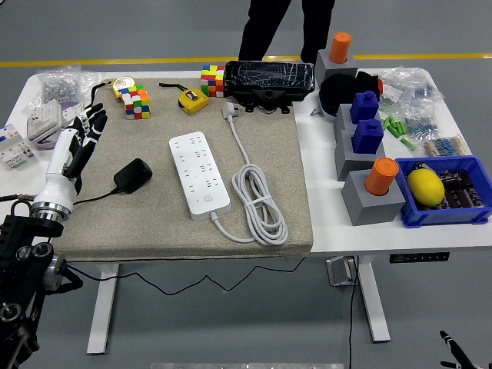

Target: Pick up the plug,place it near the board,insert it into the board,press the button

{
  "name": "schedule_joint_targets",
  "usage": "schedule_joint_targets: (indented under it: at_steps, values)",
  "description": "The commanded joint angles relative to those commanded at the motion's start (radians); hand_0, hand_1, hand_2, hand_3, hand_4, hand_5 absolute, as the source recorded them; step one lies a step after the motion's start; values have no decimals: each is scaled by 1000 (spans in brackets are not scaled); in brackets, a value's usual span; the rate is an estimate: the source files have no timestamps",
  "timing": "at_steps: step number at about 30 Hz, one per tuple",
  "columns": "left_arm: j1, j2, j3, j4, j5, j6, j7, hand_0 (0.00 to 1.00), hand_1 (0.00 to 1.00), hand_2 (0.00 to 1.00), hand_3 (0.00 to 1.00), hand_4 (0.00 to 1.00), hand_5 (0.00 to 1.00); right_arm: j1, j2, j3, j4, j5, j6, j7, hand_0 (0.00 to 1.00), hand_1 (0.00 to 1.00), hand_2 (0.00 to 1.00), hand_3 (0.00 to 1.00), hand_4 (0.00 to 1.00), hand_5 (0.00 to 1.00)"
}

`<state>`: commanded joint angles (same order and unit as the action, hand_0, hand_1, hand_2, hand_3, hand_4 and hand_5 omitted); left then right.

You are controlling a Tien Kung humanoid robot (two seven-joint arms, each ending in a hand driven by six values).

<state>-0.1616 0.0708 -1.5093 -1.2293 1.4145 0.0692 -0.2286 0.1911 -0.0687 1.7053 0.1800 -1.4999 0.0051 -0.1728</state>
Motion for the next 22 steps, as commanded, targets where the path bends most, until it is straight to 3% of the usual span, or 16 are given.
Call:
schedule_joint_targets:
  at_steps: [22]
  values:
    - [2,3,6,1,0,0,0,931,944,923,909,998,873,-2,-2,-6,0,2,0,-1,788,740,724,781,998,990]
